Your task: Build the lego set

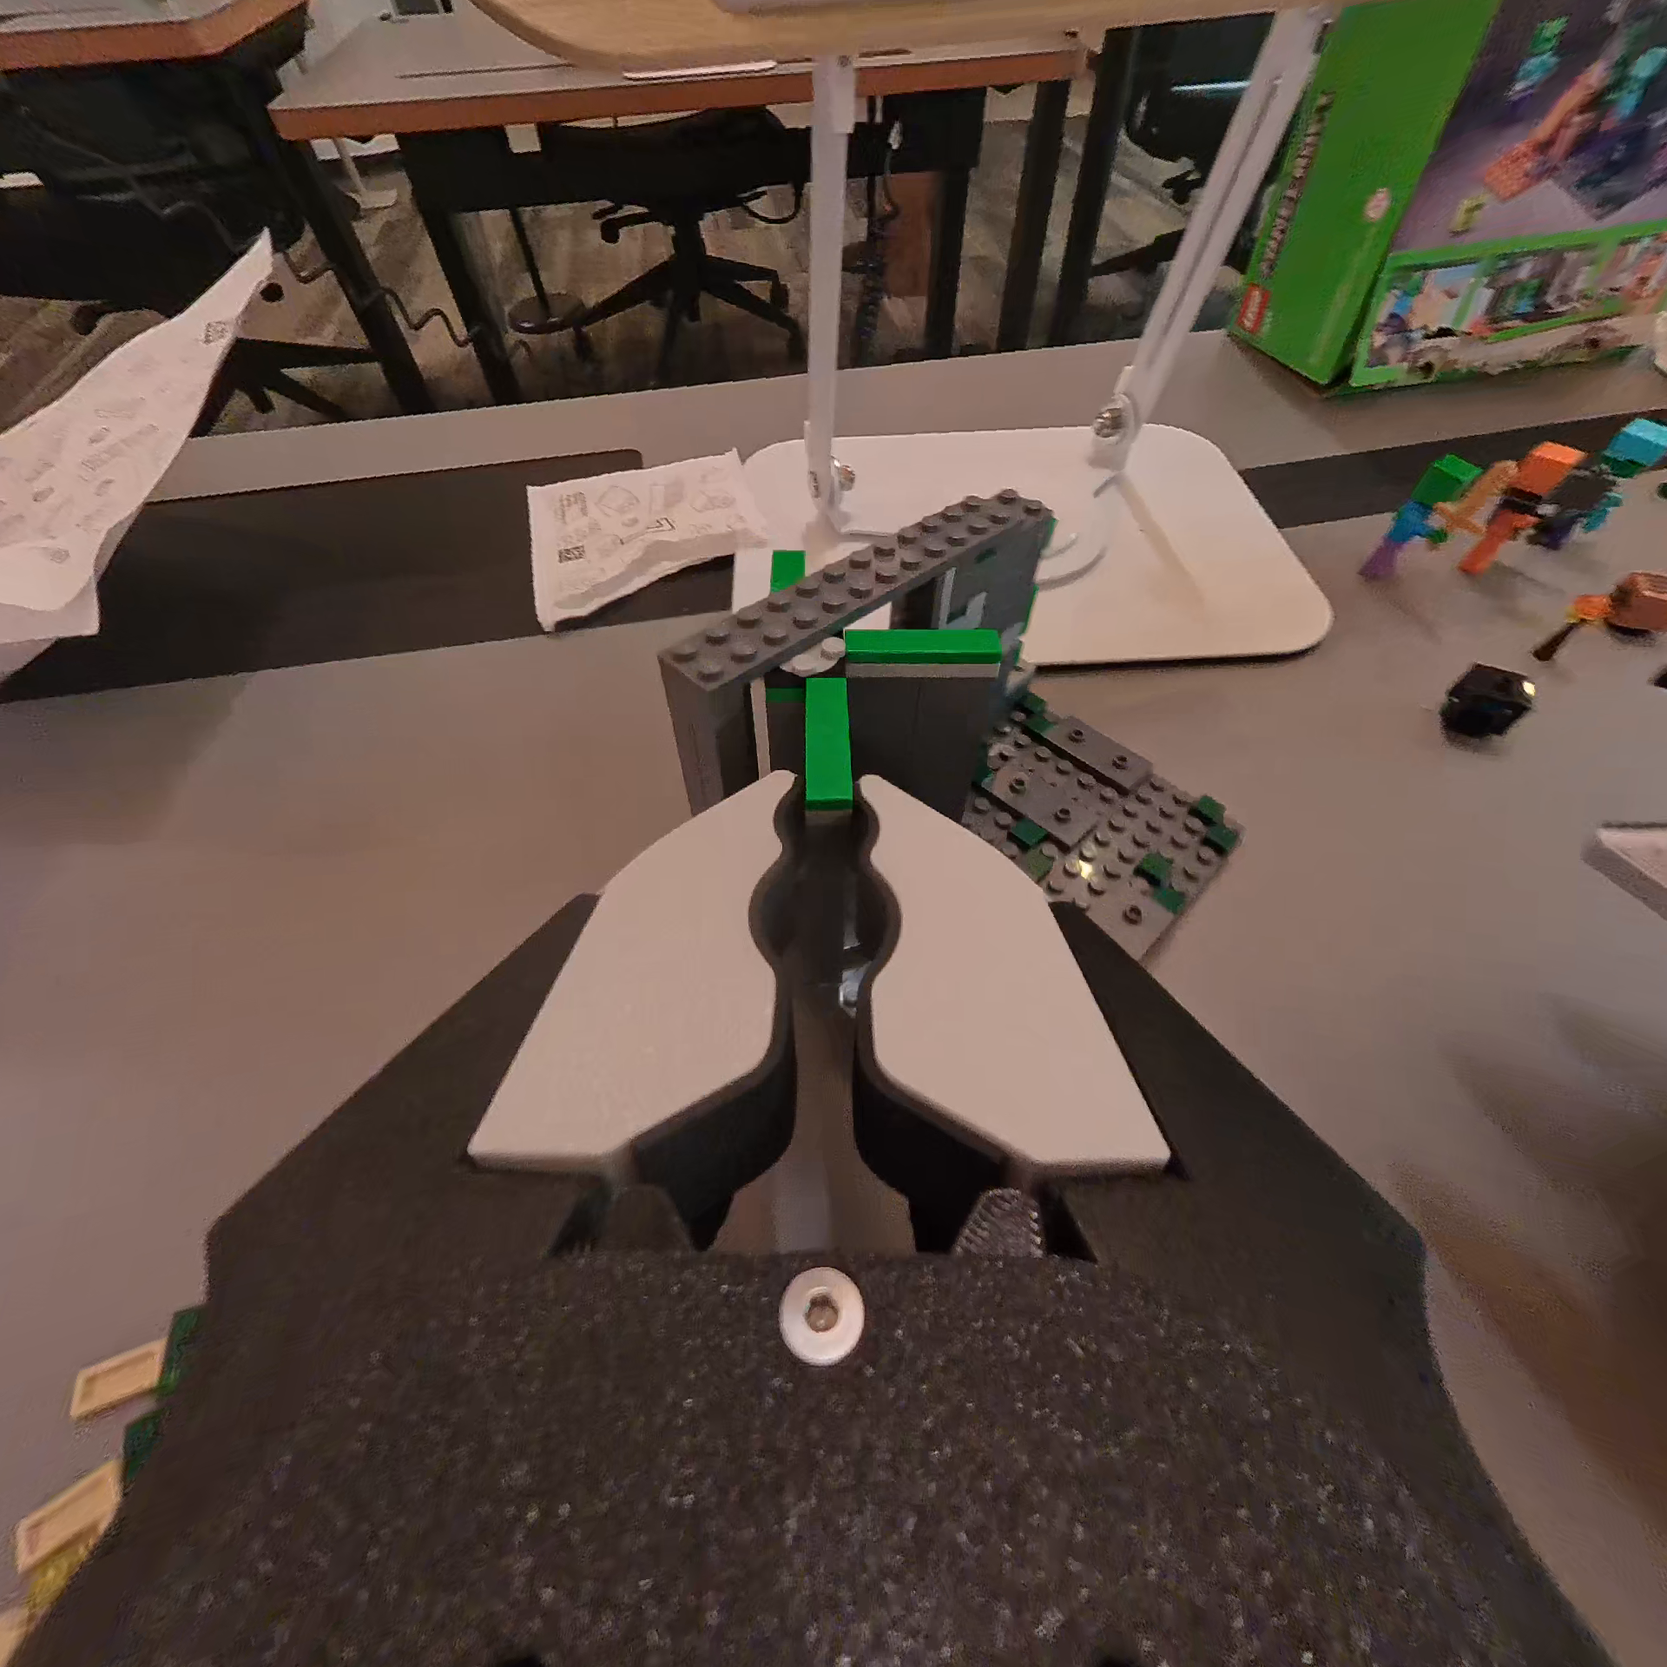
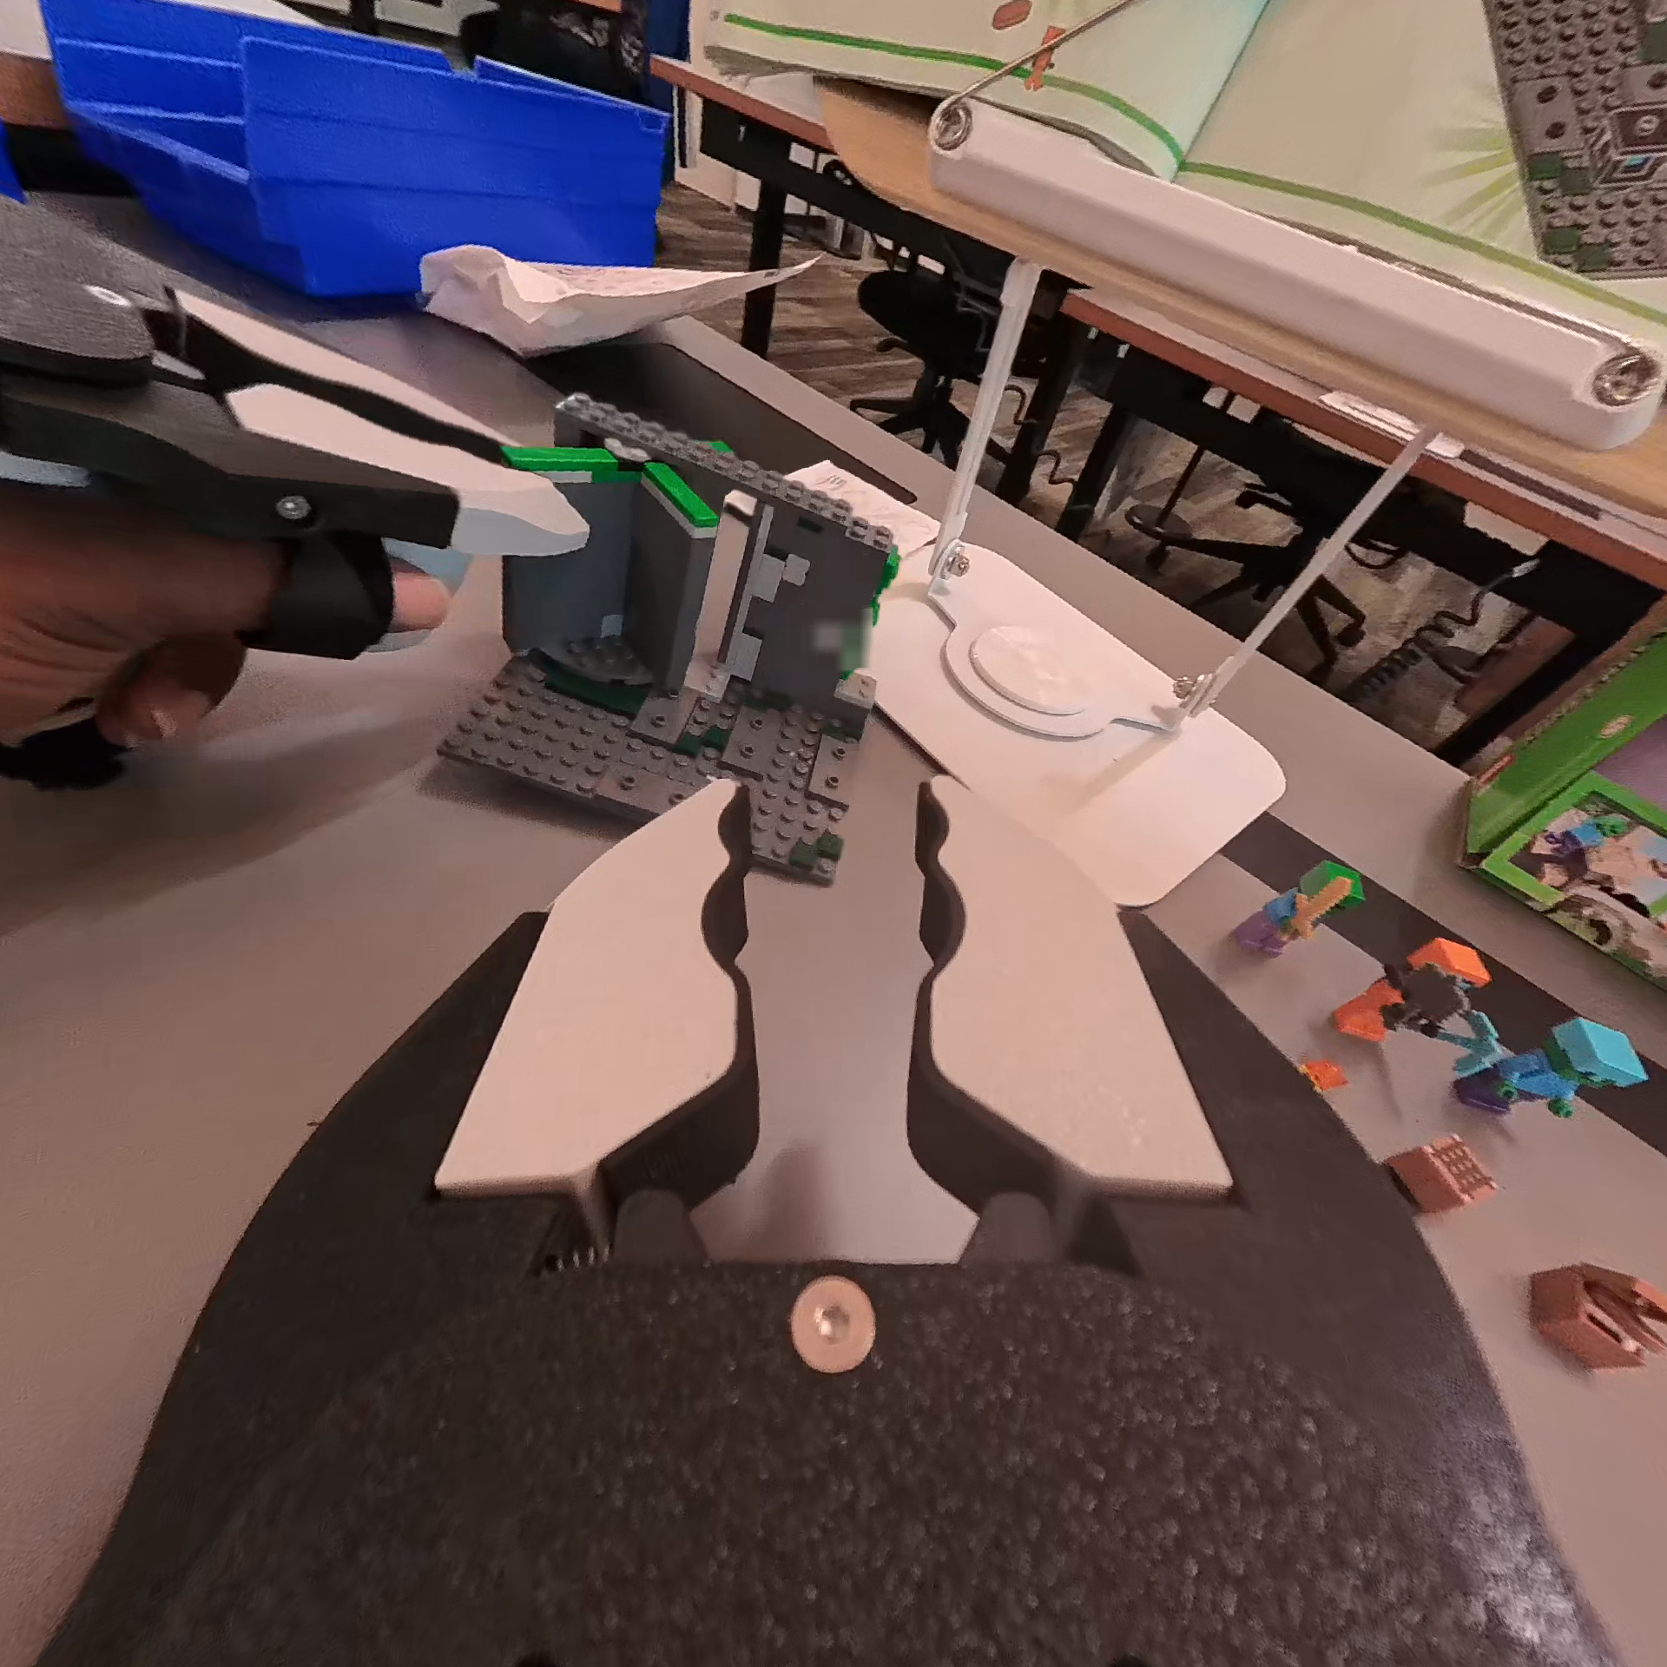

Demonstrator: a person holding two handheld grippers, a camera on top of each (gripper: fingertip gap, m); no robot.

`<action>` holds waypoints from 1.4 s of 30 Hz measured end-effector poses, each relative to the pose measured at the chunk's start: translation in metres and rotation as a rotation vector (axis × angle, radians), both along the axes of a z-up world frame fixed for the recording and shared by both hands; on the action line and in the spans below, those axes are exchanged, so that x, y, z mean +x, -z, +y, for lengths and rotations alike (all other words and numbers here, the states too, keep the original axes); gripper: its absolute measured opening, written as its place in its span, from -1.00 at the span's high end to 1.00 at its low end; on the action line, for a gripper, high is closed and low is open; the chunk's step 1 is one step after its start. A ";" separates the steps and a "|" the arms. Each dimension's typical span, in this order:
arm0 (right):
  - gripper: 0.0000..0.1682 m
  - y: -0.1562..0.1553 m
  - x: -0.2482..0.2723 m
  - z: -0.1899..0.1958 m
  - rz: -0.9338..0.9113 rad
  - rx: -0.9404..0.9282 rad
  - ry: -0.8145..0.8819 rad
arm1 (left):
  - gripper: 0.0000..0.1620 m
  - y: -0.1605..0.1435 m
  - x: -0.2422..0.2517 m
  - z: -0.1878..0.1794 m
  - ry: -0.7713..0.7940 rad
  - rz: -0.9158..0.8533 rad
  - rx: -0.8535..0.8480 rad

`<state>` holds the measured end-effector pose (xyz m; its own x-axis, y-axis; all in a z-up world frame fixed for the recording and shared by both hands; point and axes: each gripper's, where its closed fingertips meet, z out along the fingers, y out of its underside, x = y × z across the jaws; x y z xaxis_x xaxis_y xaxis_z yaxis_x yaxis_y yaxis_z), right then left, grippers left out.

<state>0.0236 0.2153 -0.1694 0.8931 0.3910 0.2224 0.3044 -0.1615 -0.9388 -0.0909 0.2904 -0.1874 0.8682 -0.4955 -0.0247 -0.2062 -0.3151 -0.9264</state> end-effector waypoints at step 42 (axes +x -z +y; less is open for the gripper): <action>0.73 0.020 -0.008 -0.006 -0.004 -0.103 -0.076 | 0.59 -0.004 -0.044 -0.013 0.270 0.156 0.103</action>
